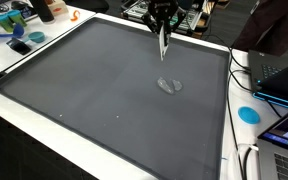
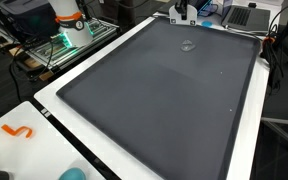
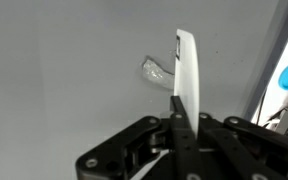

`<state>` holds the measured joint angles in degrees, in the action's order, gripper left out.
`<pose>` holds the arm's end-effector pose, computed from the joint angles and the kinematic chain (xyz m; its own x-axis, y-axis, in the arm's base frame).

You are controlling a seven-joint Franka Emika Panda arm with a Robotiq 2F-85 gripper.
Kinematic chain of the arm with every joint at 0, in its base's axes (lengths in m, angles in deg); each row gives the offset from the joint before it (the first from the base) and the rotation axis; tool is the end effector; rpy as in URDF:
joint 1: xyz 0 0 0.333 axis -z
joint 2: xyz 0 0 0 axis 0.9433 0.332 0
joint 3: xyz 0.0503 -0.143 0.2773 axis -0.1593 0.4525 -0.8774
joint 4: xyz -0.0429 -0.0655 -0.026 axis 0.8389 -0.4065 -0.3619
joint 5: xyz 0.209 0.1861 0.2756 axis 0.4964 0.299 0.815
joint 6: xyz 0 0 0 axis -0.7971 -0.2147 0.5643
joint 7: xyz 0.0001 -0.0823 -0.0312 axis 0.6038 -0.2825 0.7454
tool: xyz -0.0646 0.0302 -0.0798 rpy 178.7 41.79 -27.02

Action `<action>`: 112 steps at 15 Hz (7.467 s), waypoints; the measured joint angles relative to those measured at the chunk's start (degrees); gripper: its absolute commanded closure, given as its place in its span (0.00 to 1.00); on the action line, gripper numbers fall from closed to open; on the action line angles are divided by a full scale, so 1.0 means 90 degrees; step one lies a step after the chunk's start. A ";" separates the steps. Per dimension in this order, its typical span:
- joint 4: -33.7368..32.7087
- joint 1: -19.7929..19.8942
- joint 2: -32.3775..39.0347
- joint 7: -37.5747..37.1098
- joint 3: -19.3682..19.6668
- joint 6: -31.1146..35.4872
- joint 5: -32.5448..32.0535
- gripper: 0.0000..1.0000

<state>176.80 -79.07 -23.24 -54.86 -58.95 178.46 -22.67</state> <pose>0.5257 0.1723 0.3469 0.9792 0.1219 0.1621 0.1544 -0.9662 -0.2063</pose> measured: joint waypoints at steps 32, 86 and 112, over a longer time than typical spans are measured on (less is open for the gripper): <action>-0.2031 -0.0742 0.0361 -0.0595 -0.0345 -0.2538 -0.1895 0.99; -0.1977 -0.1152 0.2455 -0.3408 0.0653 -0.0030 -0.2389 0.99; -0.2226 -0.1075 0.2806 -0.2774 0.0640 -0.0211 -0.1894 0.99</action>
<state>156.77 -88.74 2.01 -79.83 -53.19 176.56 -39.71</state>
